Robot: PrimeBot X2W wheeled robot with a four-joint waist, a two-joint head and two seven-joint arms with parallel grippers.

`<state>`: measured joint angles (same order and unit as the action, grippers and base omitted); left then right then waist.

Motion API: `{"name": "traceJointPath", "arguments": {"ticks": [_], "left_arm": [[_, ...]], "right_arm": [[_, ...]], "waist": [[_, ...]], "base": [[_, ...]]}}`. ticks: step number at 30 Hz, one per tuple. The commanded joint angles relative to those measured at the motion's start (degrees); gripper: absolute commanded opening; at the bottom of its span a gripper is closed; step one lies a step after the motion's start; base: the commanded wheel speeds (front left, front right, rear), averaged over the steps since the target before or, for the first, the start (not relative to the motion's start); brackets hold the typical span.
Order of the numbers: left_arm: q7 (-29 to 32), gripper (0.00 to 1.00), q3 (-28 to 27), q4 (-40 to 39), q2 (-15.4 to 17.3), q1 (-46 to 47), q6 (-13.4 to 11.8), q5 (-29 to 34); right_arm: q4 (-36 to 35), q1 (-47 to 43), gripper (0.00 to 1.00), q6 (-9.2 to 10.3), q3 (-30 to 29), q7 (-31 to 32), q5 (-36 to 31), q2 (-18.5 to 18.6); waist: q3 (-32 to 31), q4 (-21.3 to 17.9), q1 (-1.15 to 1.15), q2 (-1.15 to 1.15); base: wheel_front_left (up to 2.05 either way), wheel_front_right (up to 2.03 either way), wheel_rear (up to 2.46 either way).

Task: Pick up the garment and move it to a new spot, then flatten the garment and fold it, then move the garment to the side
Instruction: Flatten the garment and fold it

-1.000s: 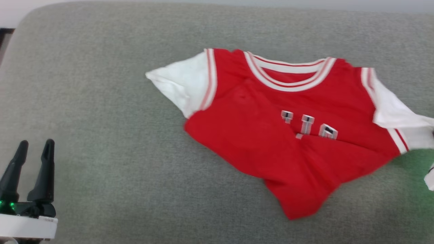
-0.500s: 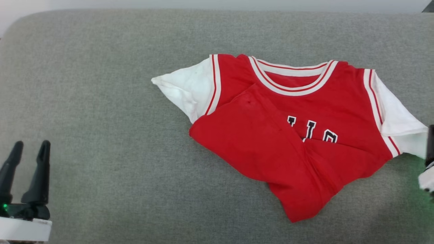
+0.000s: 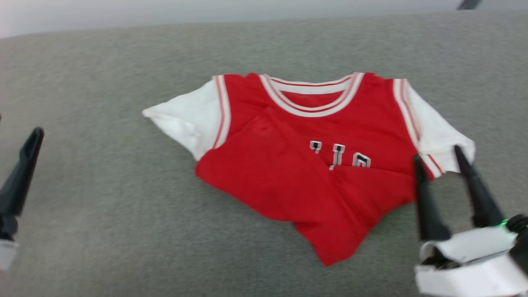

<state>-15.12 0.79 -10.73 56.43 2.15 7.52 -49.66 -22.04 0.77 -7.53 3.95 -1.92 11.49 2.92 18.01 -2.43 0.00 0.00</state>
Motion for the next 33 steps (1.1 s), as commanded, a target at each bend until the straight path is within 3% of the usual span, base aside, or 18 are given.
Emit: {"name": "traceJointPath", "arguments": {"ticks": [1, 8, 13, 21, 33], "left_arm": [[0.4, 1.0, 1.1, -0.5, 2.0, 1.6, -0.1, -1.2], [8.4, 1.0, 13.2, -2.5, 15.3, 13.5, -0.1, -14.4], [19.5, 1.0, 22.2, -1.4, 21.1, 23.0, -0.1, -20.6], [38.9, 1.0, 31.0, 2.7, 23.3, 36.5, -0.1, -27.3], [51.6, 1.0, 36.9, 10.0, 24.2, 48.3, -0.1, -31.3]], "right_arm": [[-0.6, -0.9, 1.0, 0.08, 1.6, -1.0, -0.5, -0.1], [-3.1, -4.0, 1.0, 0.08, 9.7, -6.5, -0.3, -0.1], [-4.2, -6.0, 1.0, 0.08, 13.5, -9.4, -1.6, -0.1], [-4.2, -8.2, 1.0, 0.08, 17.5, -11.9, -3.1, -0.1], [-6.6, -8.3, 1.0, 0.08, 23.1, -13.2, -5.6, -0.1]], "waist": [[0.2, -3.2, 0.0, 0.0], [3.5, -9.6, 0.0, 0.0], [6.7, -14.1, 0.0, 0.0], [11.1, -19.2, 0.0, 0.0], [16.2, -23.0, 0.0, 0.0]], "base": [[0.0, 0.0, 0.0], [0.0, 0.0, 0.0], [0.0, 0.0, 0.0], [0.0, 0.0, 0.0], [0.0, 0.0, 0.0]]}}
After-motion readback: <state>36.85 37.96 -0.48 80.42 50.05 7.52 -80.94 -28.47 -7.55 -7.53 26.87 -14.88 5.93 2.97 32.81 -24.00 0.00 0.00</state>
